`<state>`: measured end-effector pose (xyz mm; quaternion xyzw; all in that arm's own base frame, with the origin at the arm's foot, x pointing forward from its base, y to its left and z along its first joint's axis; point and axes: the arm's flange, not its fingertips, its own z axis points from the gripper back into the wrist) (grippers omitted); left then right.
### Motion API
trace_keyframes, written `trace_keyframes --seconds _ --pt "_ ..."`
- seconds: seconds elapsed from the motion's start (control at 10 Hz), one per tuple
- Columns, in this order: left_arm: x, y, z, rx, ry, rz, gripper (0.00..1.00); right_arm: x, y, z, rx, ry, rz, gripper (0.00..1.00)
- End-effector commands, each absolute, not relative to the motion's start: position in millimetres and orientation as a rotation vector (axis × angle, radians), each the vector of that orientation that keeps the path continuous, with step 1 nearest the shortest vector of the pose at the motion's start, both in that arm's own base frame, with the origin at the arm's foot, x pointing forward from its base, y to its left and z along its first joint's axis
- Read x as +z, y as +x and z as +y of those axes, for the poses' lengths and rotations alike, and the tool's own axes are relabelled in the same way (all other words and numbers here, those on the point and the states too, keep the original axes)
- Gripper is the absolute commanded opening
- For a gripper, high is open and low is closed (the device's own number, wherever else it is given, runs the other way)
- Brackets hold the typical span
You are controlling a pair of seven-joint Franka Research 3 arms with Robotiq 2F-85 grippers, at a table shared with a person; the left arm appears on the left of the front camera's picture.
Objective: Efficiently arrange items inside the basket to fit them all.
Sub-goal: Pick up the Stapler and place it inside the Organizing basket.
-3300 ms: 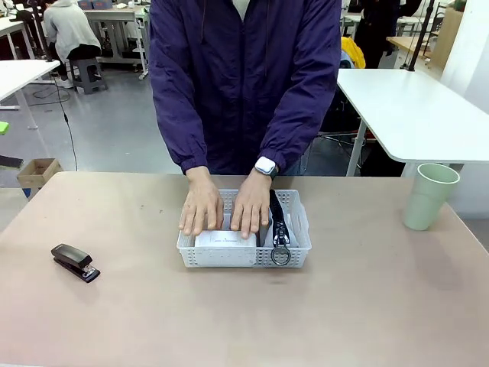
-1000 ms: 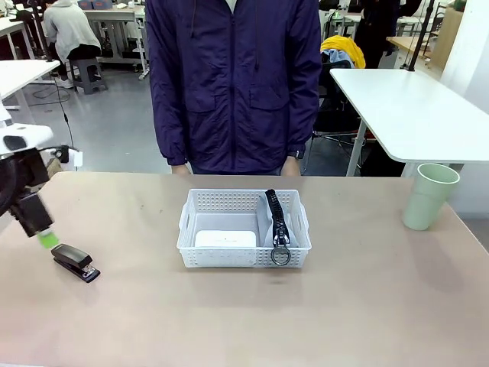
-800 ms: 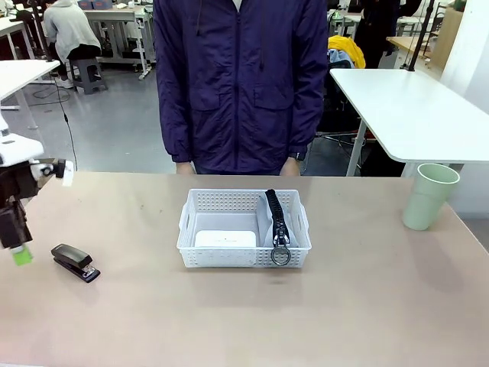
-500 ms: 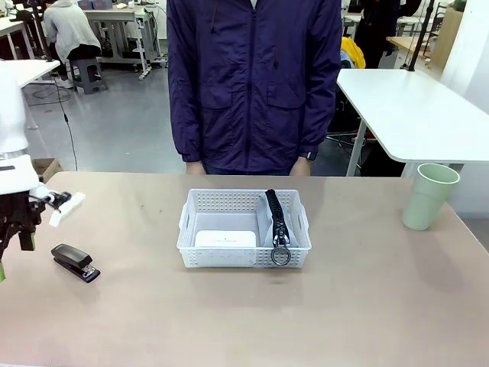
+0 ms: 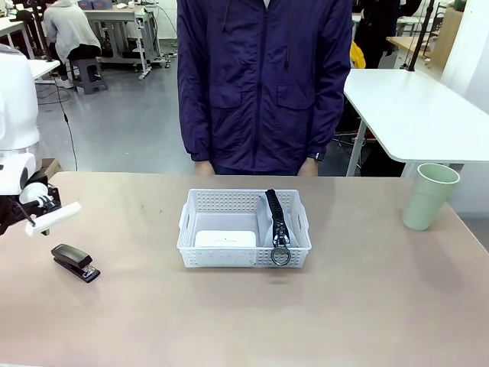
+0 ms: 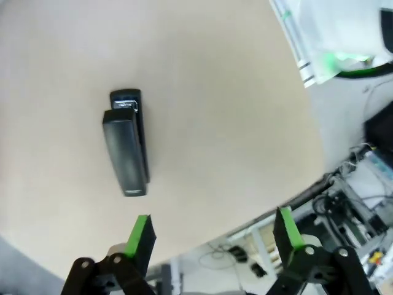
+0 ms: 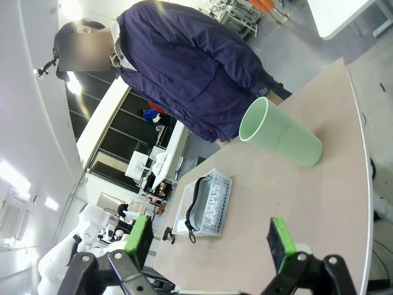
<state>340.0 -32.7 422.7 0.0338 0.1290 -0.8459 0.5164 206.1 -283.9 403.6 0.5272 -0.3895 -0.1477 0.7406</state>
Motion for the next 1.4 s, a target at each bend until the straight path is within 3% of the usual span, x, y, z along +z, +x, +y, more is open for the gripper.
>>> trace_keyframes --seconds 0.0,0.3,0.5,0.8,1.1,1.3 --pt "417.0 335.9 -32.3 -1.913 0.049 0.331 1.00 405.0 208.3 -283.7 -0.306 1.156 -0.890 1.00" --pt "417.5 338.7 -27.6 -1.938 0.066 0.331 1.00 405.0 208.3 -283.7 -0.306 1.156 -0.890 1.00" --pt "399.1 346.6 -15.6 -2.044 0.099 -0.005 1.00 405.0 208.3 -283.7 -0.306 1.156 -0.890 1.00" --pt "367.1 362.9 2.9 -2.118 0.014 -0.225 1.00 405.0 208.3 -283.7 -0.306 1.156 -0.890 1.00" --pt "332.1 371.6 -2.6 -2.163 -0.121 -0.216 1.00 405.0 208.3 -283.7 -0.306 1.156 -0.890 1.00" --pt "303.9 381.4 -15.9 -2.200 -0.231 -0.099 1.00 405.0 208.3 -283.7 -0.306 1.156 -0.890 1.00"
